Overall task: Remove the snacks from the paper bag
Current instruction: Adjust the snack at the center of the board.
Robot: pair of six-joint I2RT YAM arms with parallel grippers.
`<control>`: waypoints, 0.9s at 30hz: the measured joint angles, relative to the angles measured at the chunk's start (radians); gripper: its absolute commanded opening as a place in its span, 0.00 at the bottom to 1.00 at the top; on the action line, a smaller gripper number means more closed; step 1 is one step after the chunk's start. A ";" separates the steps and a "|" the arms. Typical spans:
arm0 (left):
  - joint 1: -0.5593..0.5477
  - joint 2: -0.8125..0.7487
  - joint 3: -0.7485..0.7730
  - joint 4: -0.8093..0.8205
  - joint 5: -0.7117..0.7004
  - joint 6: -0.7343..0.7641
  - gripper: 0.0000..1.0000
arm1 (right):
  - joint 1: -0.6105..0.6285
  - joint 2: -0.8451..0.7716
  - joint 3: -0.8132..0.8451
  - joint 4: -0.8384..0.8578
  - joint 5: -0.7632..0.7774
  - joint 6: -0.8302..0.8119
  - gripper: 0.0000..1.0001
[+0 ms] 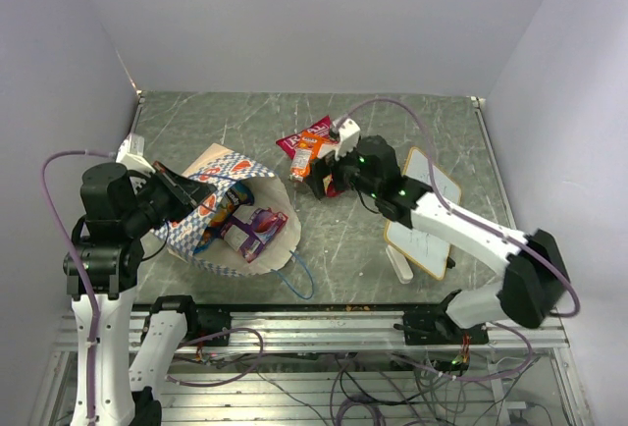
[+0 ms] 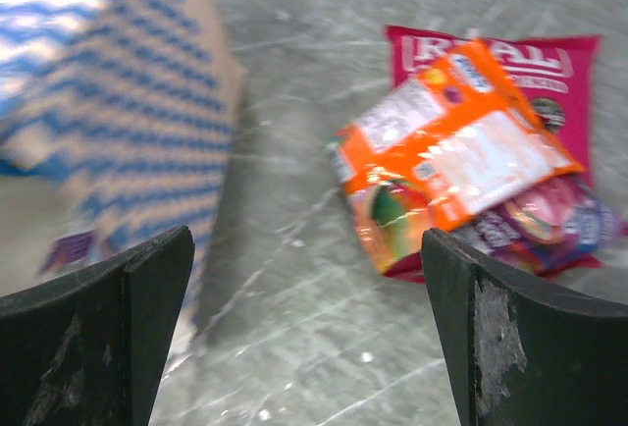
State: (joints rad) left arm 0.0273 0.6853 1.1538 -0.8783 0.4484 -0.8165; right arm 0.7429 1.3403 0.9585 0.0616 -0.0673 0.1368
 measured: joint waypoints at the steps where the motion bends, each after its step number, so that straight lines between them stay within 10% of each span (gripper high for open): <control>1: 0.000 -0.002 0.000 -0.002 0.000 0.000 0.07 | -0.007 0.045 0.042 -0.025 0.038 -0.010 1.00; 15: 0.000 -0.007 0.033 -0.032 0.000 -0.003 0.07 | -0.066 0.630 0.578 -0.233 0.287 -0.162 1.00; 27: 0.000 -0.013 0.033 -0.035 0.000 -0.003 0.07 | -0.121 0.768 0.662 -0.293 0.421 -0.108 0.99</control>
State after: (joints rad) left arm 0.0273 0.6720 1.1866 -0.9134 0.4484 -0.8200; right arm 0.6224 2.1082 1.6203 -0.2314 0.3538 0.0284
